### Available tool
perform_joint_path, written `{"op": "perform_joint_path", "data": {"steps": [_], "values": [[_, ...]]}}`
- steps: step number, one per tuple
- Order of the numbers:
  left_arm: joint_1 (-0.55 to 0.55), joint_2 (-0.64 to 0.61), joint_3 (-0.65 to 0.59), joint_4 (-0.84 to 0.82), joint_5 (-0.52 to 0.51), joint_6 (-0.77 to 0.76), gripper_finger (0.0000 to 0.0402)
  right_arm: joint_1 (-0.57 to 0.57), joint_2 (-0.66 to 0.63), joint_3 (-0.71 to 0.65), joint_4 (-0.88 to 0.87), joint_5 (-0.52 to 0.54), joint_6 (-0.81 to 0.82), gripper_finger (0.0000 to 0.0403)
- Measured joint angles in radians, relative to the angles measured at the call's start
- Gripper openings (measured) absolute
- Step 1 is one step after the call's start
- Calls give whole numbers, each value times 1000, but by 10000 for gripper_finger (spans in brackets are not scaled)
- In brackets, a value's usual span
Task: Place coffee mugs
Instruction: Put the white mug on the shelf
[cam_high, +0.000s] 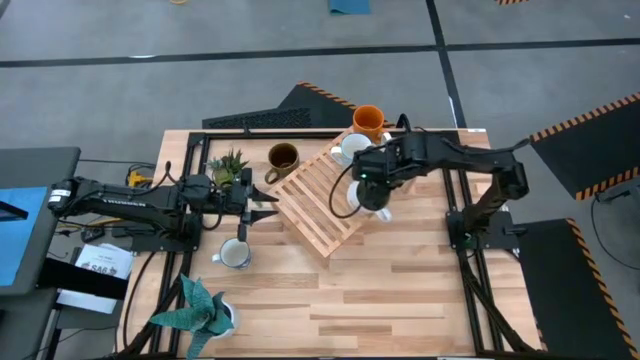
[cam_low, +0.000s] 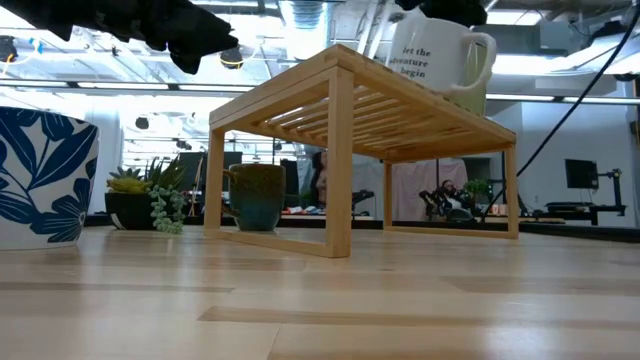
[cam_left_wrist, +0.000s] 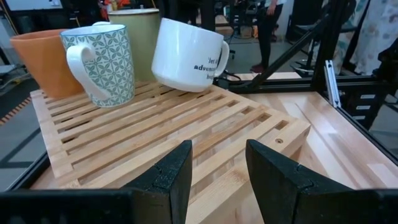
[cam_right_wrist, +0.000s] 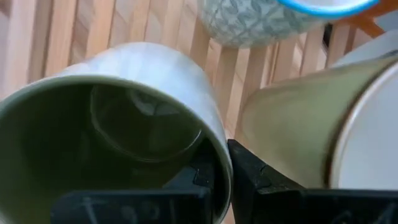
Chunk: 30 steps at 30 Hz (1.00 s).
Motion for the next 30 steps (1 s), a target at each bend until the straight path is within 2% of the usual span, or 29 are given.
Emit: {"op": "perform_joint_path", "data": {"steps": [11, 30], "values": [[0, 0, -1, -11, -2, 0, 137, -21, 36, 33, 10, 11, -48, 81], [0, 0, -1, -17, -4, 3, 137, -54, -26, 51, 21, 1, -138, 86]]}}
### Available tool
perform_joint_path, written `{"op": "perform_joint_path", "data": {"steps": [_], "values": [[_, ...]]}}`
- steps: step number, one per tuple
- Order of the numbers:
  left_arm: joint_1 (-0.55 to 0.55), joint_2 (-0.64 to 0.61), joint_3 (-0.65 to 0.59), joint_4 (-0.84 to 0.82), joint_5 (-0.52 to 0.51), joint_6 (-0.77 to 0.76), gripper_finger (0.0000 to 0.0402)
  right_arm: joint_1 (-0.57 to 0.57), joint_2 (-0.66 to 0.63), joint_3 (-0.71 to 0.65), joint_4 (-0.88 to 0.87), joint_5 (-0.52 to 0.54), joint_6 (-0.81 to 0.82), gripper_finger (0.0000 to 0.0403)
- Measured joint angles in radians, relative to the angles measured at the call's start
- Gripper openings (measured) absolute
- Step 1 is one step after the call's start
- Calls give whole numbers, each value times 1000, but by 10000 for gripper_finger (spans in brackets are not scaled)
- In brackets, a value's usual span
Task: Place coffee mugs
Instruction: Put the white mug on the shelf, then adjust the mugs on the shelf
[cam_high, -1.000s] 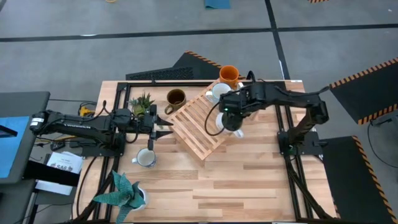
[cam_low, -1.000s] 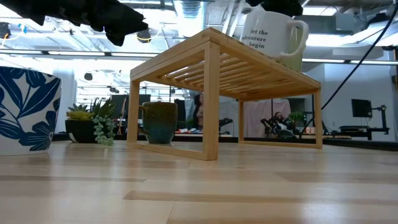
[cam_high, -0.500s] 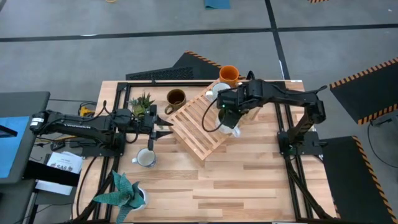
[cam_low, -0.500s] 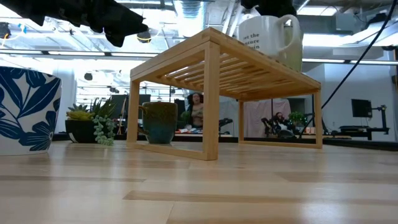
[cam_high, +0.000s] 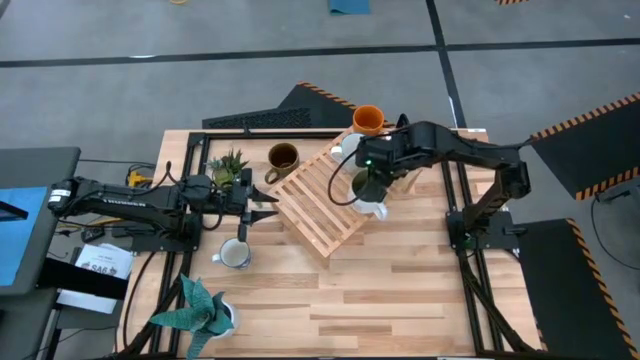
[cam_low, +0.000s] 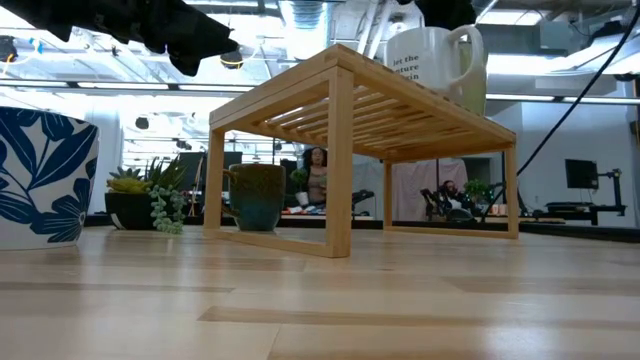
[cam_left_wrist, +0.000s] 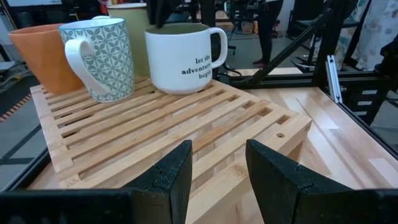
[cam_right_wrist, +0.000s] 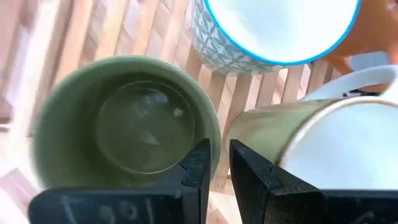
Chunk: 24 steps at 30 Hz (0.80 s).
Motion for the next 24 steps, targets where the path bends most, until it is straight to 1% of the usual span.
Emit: {"op": "perform_joint_path", "data": {"steps": [4, 6, 11, 15, 20, 24], "values": [[0, 0, 0, 0, -9, 0, 137, 0, -6, 48, 16, 5, -23, 84], [0, 0, 0, -1, -19, 0, 137, 0, -4, 64, 35, 20, -39, 75], [0, 0, 0, -1, -23, 0, 137, 0, -2, 66, 88, 26, -83, 17], [0, 0, 0, -1, -23, 0, 137, 0, 17, 66, 99, 35, -92, 20], [0, 0, 0, -1, -23, -1, 137, -12, 49, 62, 100, 79, -106, 17], [0, 0, 0, -2, -24, -1, 137, -20, 69, 65, 102, 83, -125, 17]]}}
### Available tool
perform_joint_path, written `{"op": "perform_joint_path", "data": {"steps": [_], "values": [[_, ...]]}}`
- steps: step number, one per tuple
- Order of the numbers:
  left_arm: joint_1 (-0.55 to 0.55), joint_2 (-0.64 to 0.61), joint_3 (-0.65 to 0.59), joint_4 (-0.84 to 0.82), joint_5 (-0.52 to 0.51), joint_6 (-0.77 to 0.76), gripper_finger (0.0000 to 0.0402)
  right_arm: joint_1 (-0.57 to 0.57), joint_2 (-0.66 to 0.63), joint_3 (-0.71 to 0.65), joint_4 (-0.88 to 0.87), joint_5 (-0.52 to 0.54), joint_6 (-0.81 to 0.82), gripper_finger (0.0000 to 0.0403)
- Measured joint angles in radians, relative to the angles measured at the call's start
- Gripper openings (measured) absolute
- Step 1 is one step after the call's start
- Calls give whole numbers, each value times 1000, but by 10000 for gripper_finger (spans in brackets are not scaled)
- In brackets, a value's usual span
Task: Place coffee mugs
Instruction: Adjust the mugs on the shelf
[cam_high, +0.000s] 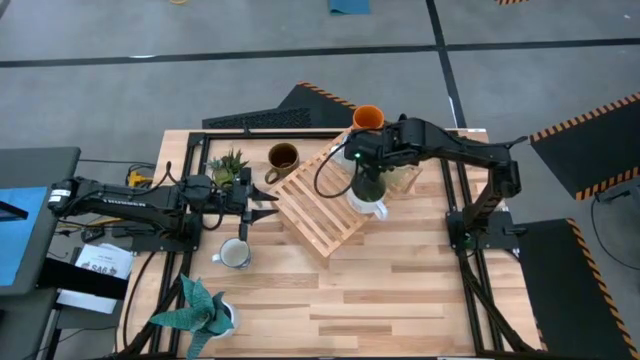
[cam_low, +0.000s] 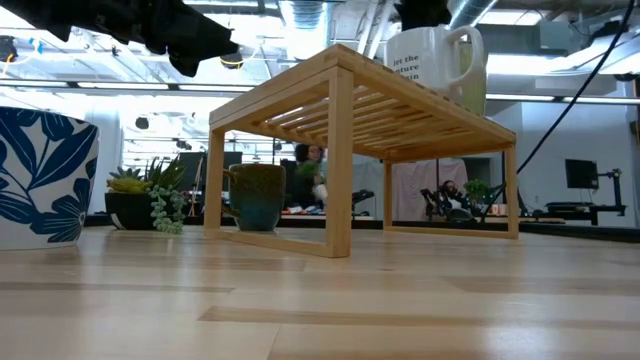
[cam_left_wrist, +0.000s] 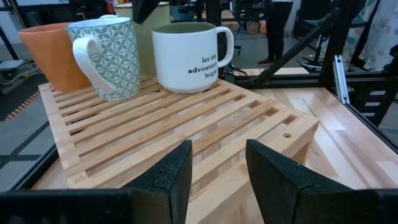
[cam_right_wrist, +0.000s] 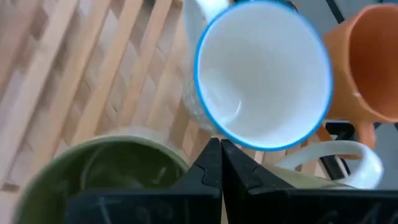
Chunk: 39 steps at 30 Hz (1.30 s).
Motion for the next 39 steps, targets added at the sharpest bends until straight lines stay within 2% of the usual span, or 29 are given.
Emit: {"op": "perform_joint_path", "data": {"steps": [15, 30, 36, 39], "values": [[0, 0, 0, -3, -2, 1, 137, -25, 54, -2, -2, 2, -21, 18], [0, 0, 0, -3, -2, 1, 137, -24, 53, -2, 29, 5, -31, 19], [0, 0, 0, -3, -2, 2, 137, 16, 36, 72, 19, 6, -40, 19], [0, 0, 0, -3, -2, 2, 137, 57, 24, 101, 87, -2, -80, 19]]}}
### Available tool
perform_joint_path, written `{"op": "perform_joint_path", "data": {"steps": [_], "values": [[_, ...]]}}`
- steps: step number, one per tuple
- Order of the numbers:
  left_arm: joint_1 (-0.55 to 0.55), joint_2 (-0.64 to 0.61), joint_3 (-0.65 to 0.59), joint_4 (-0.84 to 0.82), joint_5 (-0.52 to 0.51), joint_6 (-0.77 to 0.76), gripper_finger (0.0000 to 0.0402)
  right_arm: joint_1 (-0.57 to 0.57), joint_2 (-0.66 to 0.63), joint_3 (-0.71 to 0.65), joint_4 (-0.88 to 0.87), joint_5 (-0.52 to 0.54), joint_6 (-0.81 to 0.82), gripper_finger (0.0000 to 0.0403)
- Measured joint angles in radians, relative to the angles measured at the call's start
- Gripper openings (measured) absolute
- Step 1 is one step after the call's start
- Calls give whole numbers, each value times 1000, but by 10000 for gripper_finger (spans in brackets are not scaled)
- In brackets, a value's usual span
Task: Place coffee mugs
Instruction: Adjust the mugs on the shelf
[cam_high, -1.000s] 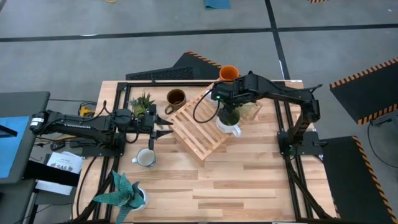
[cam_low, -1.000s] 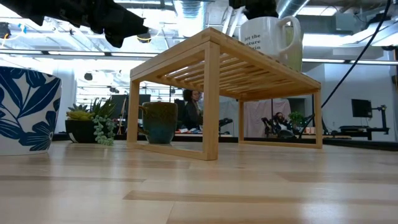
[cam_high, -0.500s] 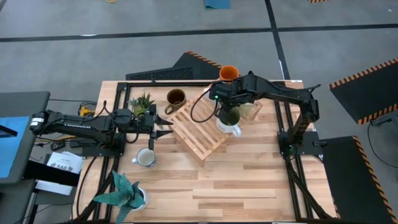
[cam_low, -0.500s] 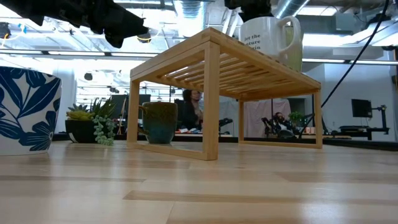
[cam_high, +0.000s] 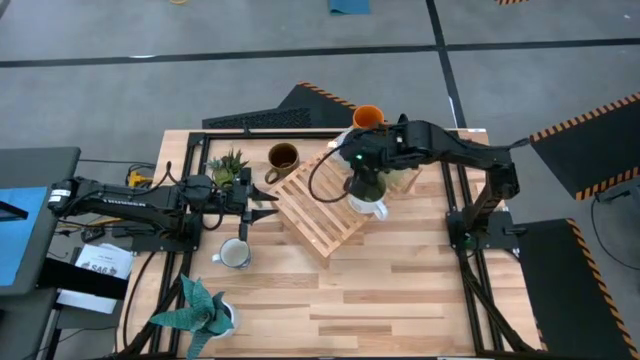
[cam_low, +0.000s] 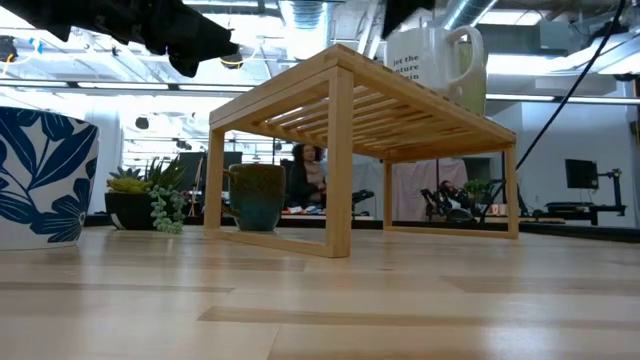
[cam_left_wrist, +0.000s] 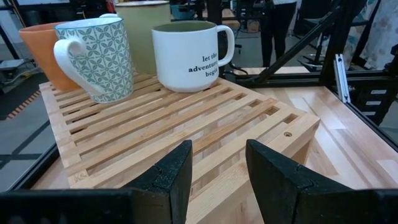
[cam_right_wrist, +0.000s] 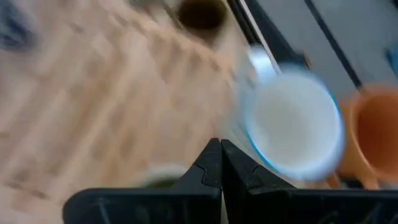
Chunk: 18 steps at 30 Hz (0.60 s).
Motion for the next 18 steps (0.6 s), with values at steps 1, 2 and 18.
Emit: {"op": "perform_joint_path", "data": {"steps": [1, 2, 18], "values": [[0, 0, 0, 0, 0, 0, 137, 16, -2, 1, 36, -18, -15, 19], [0, 0, 0, 0, 0, 0, 137, 32, -2, 1, 53, -44, -26, 19], [0, 0, 0, 0, 0, 0, 137, 230, 71, -1, 22, -132, -41, 20]]}}
